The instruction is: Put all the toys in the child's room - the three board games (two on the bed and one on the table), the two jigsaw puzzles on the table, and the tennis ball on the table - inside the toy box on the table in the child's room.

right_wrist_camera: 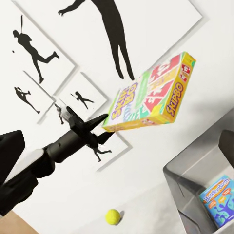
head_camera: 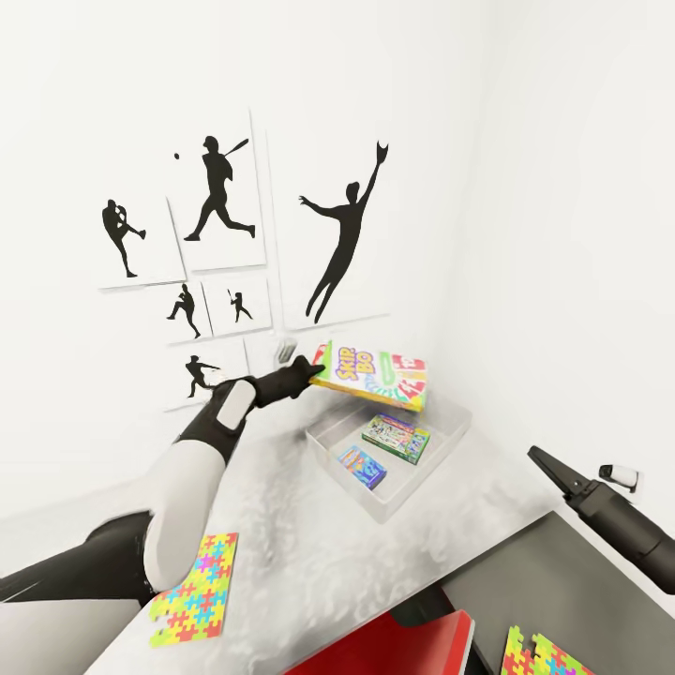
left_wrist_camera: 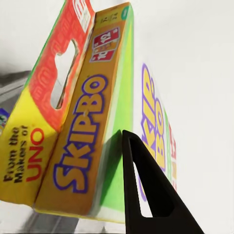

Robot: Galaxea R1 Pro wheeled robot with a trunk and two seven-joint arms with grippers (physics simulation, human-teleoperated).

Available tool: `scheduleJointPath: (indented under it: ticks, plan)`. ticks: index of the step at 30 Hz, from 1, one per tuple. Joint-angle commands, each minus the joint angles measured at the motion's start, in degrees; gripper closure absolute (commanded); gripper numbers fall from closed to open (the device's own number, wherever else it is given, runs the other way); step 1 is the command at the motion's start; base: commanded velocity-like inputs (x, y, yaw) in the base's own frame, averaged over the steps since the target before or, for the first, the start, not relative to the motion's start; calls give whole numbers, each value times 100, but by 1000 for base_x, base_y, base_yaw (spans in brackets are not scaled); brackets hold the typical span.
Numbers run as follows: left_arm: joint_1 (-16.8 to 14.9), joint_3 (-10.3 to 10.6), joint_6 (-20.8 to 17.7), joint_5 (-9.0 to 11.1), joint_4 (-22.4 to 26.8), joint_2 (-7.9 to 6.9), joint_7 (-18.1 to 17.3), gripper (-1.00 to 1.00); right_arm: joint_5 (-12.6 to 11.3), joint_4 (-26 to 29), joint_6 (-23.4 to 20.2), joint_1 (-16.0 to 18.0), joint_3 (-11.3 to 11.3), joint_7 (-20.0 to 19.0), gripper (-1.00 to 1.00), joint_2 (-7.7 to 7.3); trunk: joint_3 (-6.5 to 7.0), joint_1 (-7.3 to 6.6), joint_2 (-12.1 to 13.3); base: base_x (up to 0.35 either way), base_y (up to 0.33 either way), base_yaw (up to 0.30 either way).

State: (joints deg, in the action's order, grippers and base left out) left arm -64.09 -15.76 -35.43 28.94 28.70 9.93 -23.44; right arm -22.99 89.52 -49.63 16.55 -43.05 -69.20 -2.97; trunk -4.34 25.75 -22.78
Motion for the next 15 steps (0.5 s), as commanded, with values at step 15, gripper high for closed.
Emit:
scheduleJointPath:
  ticks: [15]
  plan:
    - [-16,-15,2379,585,-2447,7,-62,100,-51,37,-108,6,3,1,-100,-2,-13,4,-14,0,0,0]
